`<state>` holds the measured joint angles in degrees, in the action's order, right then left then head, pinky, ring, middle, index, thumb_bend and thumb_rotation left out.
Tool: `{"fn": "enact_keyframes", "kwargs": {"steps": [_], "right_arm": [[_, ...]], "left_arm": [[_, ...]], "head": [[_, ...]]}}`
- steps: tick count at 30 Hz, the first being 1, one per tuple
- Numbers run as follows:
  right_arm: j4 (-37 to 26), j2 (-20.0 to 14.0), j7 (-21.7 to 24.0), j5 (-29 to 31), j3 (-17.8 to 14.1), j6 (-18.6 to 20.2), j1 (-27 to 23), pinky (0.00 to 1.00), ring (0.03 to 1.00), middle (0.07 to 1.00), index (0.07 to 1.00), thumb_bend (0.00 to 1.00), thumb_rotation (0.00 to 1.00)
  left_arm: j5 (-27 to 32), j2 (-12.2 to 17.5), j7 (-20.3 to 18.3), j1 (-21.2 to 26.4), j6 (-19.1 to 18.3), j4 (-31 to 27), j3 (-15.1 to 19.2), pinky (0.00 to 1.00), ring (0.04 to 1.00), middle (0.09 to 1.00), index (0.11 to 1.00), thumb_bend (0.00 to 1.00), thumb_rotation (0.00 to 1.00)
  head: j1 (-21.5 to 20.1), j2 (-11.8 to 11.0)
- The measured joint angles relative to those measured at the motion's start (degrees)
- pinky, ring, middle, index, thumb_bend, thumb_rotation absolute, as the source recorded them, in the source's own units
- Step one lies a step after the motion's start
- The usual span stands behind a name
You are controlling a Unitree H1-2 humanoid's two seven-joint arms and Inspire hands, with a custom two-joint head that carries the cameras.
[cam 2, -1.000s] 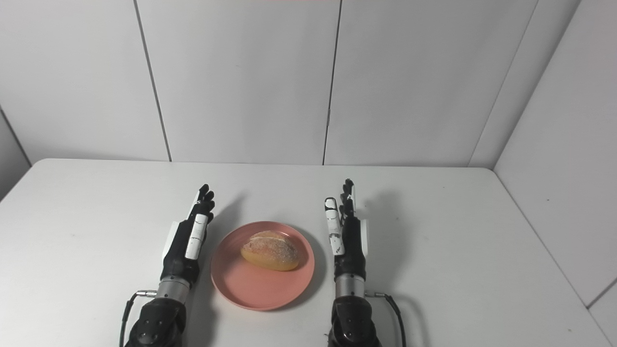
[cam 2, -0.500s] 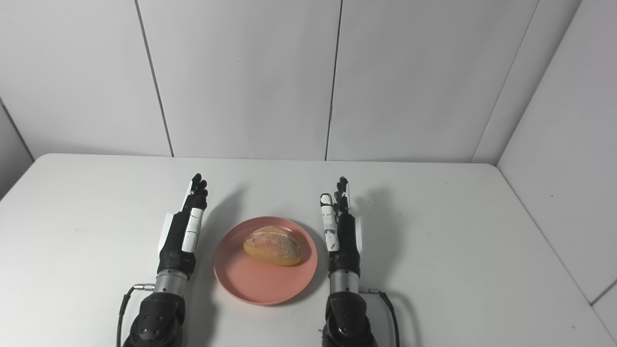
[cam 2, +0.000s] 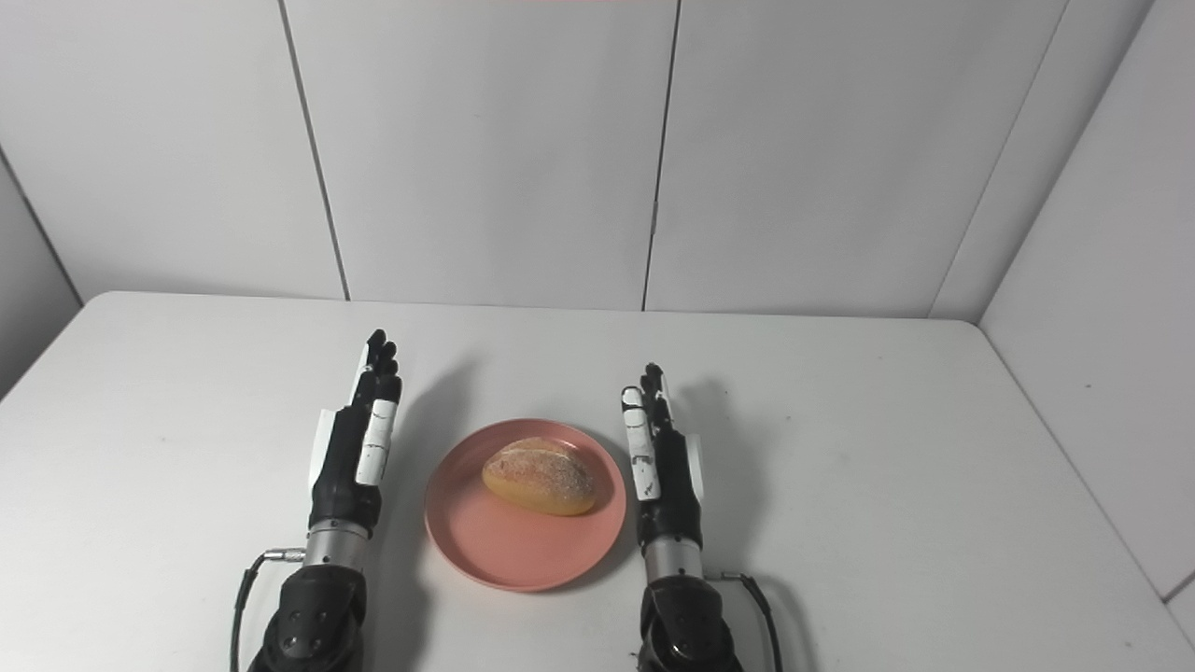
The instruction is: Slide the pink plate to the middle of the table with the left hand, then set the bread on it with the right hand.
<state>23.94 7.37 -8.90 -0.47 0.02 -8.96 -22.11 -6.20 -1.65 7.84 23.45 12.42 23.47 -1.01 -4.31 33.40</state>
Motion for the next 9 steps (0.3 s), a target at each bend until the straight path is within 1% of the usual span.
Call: {"fn": "enact_keyframes", "kwargs": {"steps": [2, 3, 4, 6, 9], "right_arm": [[-0.1, -0.2, 0.6, 0.4, 0.0, 0.1, 0.0, 1.0, 1.0, 0.99, 0.983, 0.81, 1.0], [-0.1, -0.2, 0.8, 0.6, 0.0, 0.2, 0.0, 1.0, 1.0, 0.99, 0.984, 0.81, 1.0], [0.0, -0.2, 0.9, 0.7, 0.0, 0.2, 0.0, 1.0, 1.0, 0.99, 0.984, 0.82, 1.0], [0.1, -0.2, 1.0, 1.0, -0.1, 0.2, -0.1, 1.0, 1.0, 0.988, 0.982, 0.82, 1.0], [0.4, -0.1, 1.1, 1.5, -0.1, 0.2, -0.2, 1.0, 1.0, 0.99, 0.988, 0.82, 1.0]], "left_arm": [[0.5, -0.2, -0.1, 0.0, -3.2, -0.3, 0.1, 1.0, 1.0, 1.0, 1.0, 0.94, 1.0], [0.9, -0.3, -0.2, 0.0, -4.6, -0.8, 0.1, 1.0, 1.0, 1.0, 1.0, 0.91, 1.0], [1.3, -0.4, -0.5, -0.1, -6.1, -1.0, 0.1, 1.0, 1.0, 1.0, 1.0, 0.9, 1.0], [1.6, -0.5, -0.9, -0.3, -7.3, -1.4, 0.0, 1.0, 1.0, 1.0, 1.0, 0.87, 1.0], [1.8, -0.3, -1.1, -0.6, -8.5, -2.0, 0.0, 1.0, 1.0, 1.0, 1.0, 0.91, 1.0]], "head": [[-0.1, 0.1], [-0.1, 0.1], [-0.1, 0.1], [-0.2, 0.1], [-0.5, 0.1]]}}
